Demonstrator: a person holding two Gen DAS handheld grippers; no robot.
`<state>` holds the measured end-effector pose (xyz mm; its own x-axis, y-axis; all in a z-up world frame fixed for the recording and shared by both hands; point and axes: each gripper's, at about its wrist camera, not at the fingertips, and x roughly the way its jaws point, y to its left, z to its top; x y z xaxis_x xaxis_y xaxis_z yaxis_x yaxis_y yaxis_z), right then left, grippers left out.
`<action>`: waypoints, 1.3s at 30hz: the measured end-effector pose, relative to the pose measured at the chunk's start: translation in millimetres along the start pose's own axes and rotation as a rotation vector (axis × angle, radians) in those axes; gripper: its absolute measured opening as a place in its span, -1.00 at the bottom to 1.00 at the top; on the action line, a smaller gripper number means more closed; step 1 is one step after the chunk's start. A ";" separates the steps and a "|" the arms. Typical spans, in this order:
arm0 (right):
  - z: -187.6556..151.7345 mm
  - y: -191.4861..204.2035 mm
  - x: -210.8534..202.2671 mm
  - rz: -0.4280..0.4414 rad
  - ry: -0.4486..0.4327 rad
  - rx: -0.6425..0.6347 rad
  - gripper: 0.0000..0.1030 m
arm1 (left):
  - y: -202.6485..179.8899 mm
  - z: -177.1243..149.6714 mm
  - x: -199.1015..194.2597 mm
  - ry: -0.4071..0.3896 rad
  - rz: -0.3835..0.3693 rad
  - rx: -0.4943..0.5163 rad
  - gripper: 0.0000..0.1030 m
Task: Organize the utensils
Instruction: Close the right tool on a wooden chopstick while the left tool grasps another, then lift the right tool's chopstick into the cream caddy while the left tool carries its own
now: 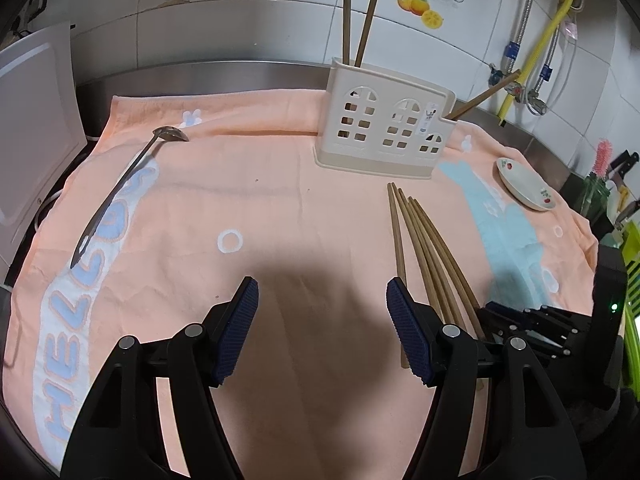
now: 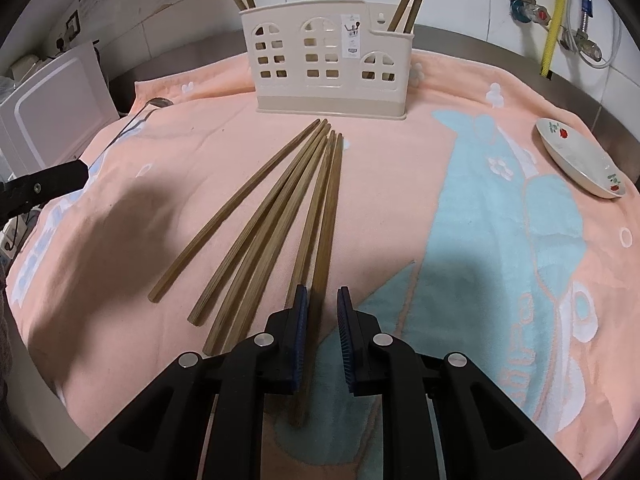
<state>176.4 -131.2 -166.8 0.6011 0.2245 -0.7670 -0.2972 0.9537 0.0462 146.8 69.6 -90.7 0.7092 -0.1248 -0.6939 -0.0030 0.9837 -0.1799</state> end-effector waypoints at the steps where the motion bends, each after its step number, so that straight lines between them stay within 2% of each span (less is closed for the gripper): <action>1: 0.0 1.1 0.7 -0.008 -0.006 -0.003 -0.71 | -0.6 -0.3 0.5 0.002 -0.003 0.000 0.28; 6: 0.3 1.2 1.7 -0.010 -0.011 0.003 -0.75 | -4.8 -3.0 3.7 0.012 -0.008 0.011 0.28; 10: -1.8 4.1 0.5 -0.044 -0.028 -0.021 -0.84 | -9.6 -4.9 5.5 0.018 -0.020 0.014 0.28; 21: -2.8 -5.9 -16.4 -0.020 -0.069 0.019 -0.87 | -35.8 -16.6 23.6 0.070 -0.081 0.061 0.23; 22: -2.2 -6.8 -20.1 -0.017 -0.079 0.021 -0.87 | -39.2 -17.7 26.4 0.076 -0.094 0.066 0.15; 26: 1.6 -9.2 -34.1 -0.014 -0.118 0.027 -0.87 | -52.0 -20.3 38.6 0.103 -0.128 0.086 0.04; 29: 5.1 -12.2 -45.4 -0.010 -0.151 0.034 -0.88 | -58.8 -21.0 49.0 0.125 -0.154 0.087 -0.18; 39: 9.2 -20.6 -63.1 -0.003 -0.196 0.044 -0.87 | -61.1 -22.6 79.0 0.178 -0.150 0.060 -0.57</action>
<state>151.4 -163.2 -113.4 0.7362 0.2527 -0.6278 -0.2652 0.9612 0.0759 187.0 -3.3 -150.2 0.5633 -0.2859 -0.7752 0.1388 0.9576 -0.2524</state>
